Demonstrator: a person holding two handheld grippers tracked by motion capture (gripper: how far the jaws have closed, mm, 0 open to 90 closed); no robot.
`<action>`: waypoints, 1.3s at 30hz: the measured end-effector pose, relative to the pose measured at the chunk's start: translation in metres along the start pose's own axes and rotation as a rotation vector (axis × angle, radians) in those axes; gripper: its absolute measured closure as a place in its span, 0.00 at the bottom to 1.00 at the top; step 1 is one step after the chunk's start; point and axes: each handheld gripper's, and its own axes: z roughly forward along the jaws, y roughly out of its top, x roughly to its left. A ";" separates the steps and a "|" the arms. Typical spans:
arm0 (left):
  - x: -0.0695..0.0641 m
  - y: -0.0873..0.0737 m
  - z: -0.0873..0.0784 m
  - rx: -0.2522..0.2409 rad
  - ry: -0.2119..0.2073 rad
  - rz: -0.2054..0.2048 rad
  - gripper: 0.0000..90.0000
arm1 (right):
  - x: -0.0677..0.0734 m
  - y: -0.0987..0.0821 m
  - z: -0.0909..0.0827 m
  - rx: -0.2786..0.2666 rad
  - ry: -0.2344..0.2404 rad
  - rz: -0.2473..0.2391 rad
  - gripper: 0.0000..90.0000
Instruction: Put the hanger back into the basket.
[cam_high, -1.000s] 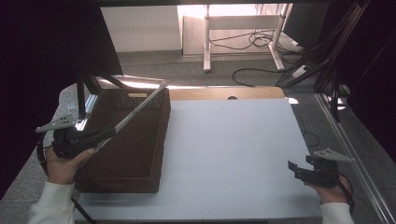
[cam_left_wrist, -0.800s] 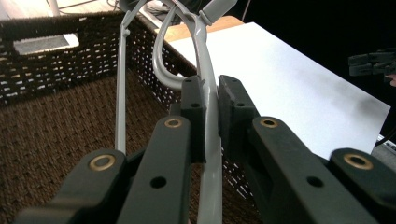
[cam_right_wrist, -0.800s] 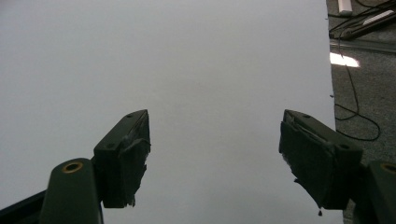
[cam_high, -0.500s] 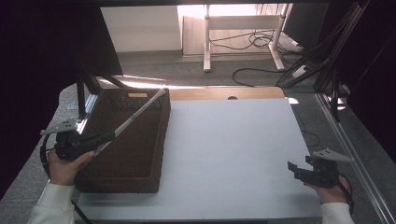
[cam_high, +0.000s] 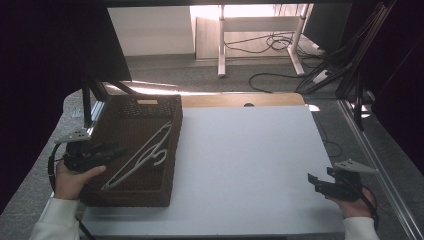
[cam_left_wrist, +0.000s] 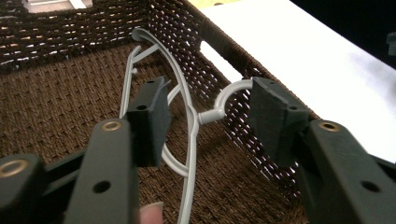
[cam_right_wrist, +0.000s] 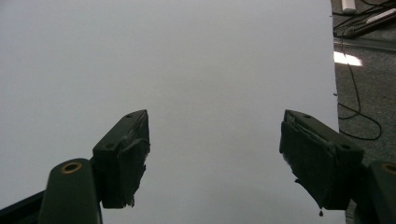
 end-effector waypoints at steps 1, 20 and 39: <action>-0.002 0.000 0.000 0.000 0.002 0.004 0.50 | 0.000 0.000 0.000 0.000 0.000 -0.002 0.28; -0.052 -0.001 0.011 0.048 -0.041 0.083 0.36 | 0.003 0.001 0.002 0.000 0.015 -0.017 0.28; -0.110 -0.009 0.053 0.051 0.003 0.128 0.32 | 0.011 0.003 0.003 -0.008 0.058 -0.065 0.28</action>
